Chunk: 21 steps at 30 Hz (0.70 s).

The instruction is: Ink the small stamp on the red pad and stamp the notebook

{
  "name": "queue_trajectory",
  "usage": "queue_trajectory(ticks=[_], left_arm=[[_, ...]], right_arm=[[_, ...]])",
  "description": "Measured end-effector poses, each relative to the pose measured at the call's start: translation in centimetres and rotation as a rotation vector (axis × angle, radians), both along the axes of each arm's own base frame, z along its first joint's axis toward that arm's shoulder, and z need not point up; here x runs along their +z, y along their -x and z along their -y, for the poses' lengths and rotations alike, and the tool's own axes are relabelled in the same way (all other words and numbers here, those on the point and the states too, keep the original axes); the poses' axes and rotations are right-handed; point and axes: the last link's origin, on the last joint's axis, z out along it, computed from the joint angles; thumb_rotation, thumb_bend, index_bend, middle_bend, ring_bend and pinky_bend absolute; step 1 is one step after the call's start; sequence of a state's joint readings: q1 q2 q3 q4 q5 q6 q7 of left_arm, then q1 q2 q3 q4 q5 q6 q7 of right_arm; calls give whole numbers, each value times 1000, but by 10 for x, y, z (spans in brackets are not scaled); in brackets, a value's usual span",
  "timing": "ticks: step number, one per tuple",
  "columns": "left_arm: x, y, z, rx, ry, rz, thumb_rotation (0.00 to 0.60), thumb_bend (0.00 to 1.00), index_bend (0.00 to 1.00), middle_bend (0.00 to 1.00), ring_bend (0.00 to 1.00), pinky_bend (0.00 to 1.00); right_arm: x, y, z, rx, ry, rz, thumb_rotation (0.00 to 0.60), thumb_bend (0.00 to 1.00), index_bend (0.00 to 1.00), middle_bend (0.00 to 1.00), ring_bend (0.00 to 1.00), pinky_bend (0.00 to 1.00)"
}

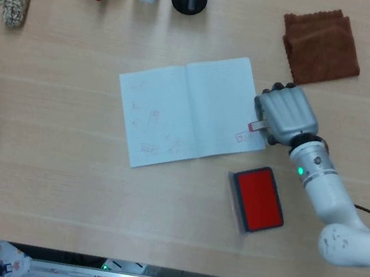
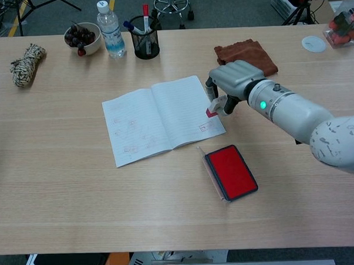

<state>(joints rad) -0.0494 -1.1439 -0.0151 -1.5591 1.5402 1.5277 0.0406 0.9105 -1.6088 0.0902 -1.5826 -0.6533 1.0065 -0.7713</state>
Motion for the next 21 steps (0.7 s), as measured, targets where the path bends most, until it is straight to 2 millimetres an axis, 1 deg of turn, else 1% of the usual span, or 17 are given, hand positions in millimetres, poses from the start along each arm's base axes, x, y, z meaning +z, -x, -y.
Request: queue_trajectory(ticks=[5,7,9,15,21], left_arm=[[-1,-1,0,-4,4,3,600,265,116,98,130,67],[-2,-1,0,-5,8,3,600,265,117,97,130,67],[-3,-1,1,-7,14,4,600,265,117,98,130,67],[-5,-3,1,-10,25,2,600,265,116,98,130,67],[-6,-3,2,-6,28,1,600,265,117,98,130,67]], right_arm=[[26,22,-3,-13,34,-5,600,341,666,451,268,295],[33,34,-6,-21,38,-20,600,341,666,451,268,295],[35,43,-9,-30,36,-33,600,340,666,451,268,295],[32,60,-9,-51,31,-63,600,341,666,451,268,295],[15,68,-11,-46,8,-83,600,340,666,451,268,295]])
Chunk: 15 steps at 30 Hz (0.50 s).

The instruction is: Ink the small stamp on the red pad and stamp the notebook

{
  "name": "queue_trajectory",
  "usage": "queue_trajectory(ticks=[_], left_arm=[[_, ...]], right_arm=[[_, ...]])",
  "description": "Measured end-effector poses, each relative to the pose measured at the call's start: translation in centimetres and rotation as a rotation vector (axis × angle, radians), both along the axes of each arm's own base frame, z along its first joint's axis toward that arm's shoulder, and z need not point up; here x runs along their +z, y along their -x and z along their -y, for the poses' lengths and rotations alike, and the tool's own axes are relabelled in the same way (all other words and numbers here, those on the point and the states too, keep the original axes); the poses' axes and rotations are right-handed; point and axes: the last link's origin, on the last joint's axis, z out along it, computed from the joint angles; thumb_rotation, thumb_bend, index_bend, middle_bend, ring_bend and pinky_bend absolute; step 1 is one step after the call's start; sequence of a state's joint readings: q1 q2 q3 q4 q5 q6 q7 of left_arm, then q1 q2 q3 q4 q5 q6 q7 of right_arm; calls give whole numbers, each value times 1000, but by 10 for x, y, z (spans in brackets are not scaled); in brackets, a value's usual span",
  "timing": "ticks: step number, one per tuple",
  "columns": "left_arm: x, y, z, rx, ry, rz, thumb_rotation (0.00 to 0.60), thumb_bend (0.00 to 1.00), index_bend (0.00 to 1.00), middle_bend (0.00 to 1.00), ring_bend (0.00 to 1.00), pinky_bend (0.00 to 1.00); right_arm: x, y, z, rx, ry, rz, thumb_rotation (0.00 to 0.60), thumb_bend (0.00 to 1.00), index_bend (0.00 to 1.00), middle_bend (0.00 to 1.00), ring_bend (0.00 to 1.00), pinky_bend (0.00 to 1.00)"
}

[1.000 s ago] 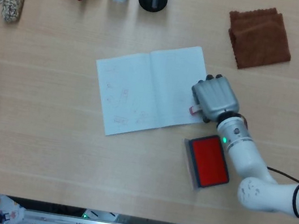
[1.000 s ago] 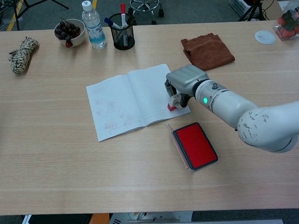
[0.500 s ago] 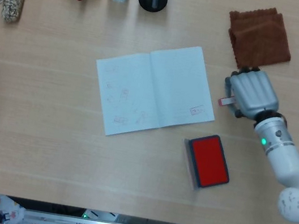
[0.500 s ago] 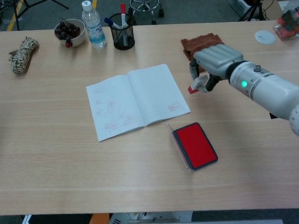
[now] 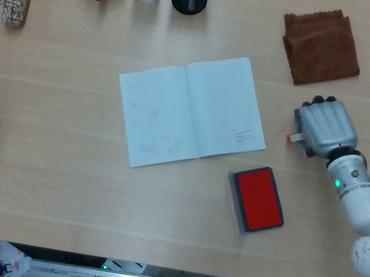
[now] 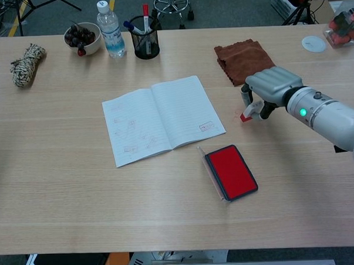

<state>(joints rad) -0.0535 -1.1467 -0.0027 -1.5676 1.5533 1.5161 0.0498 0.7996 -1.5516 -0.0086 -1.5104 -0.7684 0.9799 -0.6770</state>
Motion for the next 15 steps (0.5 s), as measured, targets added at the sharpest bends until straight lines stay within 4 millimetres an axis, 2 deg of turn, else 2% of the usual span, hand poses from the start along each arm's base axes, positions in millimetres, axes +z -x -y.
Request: queue_trajectory(ticks=[7,15], left_arm=[[2,1,0,7,-7,2,600,265,117,97,130,67],[2,2,0,8,-5,1,600,265,117,97,130,67]], right_arm=[[-18,-2,0,19,-12,-6,600,339,617,430,274,290],[-23,-5,1,25,-13,5,600,310,527,394,262,266]])
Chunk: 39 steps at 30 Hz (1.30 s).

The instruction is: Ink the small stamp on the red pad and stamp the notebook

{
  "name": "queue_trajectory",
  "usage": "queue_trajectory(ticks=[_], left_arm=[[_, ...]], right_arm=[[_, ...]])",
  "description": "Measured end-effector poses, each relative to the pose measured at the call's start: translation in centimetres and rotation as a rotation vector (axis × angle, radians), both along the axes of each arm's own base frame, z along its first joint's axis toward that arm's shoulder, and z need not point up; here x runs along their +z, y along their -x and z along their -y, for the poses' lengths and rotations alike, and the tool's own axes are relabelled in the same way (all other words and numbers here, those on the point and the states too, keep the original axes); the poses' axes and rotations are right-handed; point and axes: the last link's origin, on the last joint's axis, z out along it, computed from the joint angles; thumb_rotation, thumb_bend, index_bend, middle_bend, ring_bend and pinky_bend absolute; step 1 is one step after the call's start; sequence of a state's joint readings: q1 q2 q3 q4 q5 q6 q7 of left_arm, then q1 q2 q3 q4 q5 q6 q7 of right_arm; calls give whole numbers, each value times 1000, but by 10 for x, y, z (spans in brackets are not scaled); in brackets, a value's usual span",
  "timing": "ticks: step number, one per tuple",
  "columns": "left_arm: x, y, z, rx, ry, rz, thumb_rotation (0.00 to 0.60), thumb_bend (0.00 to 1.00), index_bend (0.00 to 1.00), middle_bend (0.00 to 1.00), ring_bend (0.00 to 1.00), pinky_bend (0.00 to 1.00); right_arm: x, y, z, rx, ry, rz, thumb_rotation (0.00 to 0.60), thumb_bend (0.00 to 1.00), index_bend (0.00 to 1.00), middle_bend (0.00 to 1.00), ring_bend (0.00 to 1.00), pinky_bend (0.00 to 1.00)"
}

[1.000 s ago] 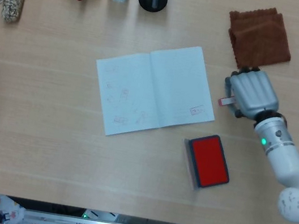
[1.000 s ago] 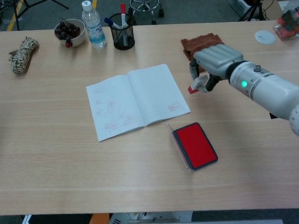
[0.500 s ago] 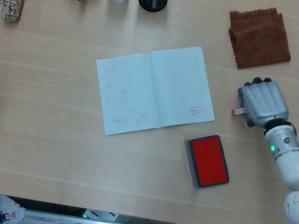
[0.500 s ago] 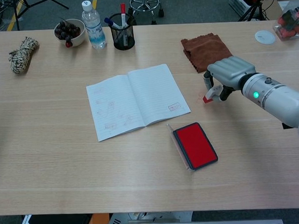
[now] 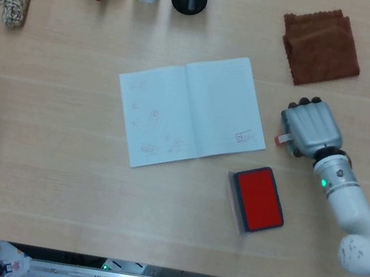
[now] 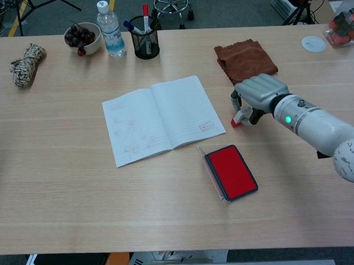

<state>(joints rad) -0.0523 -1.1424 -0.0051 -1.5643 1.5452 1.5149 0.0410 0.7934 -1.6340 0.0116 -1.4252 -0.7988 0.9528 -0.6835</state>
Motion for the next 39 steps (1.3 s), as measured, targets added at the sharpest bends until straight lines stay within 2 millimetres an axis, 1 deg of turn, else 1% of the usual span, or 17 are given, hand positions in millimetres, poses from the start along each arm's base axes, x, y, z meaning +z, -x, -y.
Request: queue_trajectory(ticks=[13,19,21,23,27,30,34,36,39], left_arm=[[0,-1,0,1,2,-2,600,265,116,97,130,67],[0,-2,-1,-2,1,-2,600,265,116,97,130,67],[0,-2,-1,-4,0,-2,600,265,117,97,127,67],[0,-3,-2,-8,-4,-3,600,265,114,95,114,67],[0,-5,-3,-16,-6,3,600,265,109,93,110,67],[0,-6,-5,-19,-10,7,600,265,109,93,110,67],[-2,-7,-8,-26,-24,14,600,265,109,94,110,67],[-3,-8,-10,-32,-30,17,600,265,109,94,110,67],[-5,-10,-12,-45,-42,23,600,265,109,94,110,67]], right_arm=[[1,-2,0,4,-4,16,600,292,480,378,255,254],[9,-4,-1,12,-3,21,600,291,426,363,245,244],[13,-5,-2,14,2,26,600,291,389,354,239,242],[20,-6,-2,18,11,38,600,291,351,345,233,236],[36,-9,-3,26,34,69,600,292,338,343,231,233],[53,-9,-6,27,62,95,600,292,338,343,231,233],[85,-2,-11,25,135,113,600,298,340,352,234,232],[97,2,-14,25,175,117,600,305,359,367,241,232],[114,12,-20,18,249,121,600,320,426,393,260,237]])
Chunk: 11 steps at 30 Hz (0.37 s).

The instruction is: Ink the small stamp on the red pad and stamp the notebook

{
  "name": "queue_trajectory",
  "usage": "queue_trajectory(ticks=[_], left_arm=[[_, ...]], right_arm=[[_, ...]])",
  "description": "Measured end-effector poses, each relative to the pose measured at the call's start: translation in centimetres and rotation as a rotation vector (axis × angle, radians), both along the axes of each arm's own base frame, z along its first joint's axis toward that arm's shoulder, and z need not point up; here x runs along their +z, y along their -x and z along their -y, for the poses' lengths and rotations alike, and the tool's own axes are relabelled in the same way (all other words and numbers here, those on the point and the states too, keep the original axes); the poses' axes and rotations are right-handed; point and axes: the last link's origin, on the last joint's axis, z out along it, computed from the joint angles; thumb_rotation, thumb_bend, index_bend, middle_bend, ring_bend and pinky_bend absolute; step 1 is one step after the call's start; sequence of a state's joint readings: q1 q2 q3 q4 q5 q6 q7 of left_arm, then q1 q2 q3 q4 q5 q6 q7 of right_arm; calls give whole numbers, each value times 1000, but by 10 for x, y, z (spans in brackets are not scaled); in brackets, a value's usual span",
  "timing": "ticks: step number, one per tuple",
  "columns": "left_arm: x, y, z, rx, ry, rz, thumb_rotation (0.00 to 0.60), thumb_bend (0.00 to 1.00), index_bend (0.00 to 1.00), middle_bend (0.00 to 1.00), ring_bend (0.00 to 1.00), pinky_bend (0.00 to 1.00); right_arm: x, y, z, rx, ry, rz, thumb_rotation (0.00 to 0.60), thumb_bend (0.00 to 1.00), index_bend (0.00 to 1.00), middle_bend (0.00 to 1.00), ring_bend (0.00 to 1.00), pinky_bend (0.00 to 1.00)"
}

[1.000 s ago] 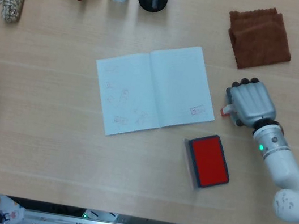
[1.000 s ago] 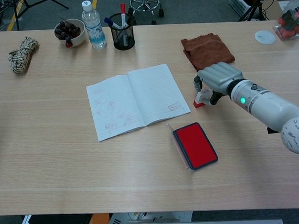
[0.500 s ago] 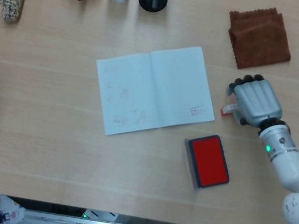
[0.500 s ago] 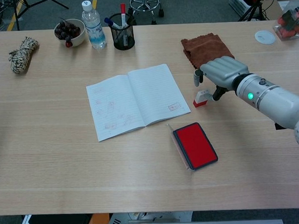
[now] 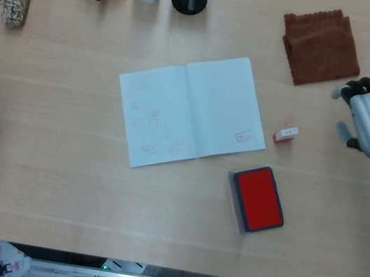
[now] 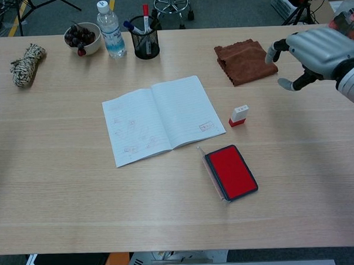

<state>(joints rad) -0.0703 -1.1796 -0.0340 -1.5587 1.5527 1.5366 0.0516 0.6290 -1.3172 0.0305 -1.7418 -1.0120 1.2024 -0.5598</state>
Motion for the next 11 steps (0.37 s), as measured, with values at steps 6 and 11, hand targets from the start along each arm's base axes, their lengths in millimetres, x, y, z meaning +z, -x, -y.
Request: queue_trajectory(ticks=[6,11], left_arm=[[-3,-1,-5,-28,-25,3,600,265,109,94,110,67],[-6,-4,-6,-49,-39,9,600,265,109,94,109,67]], right_arm=[[36,24,-23,-21,167,-6,600,339,473,423,283,240],[69,47,-53,-52,276,-1,600,341,485,427,283,240]])
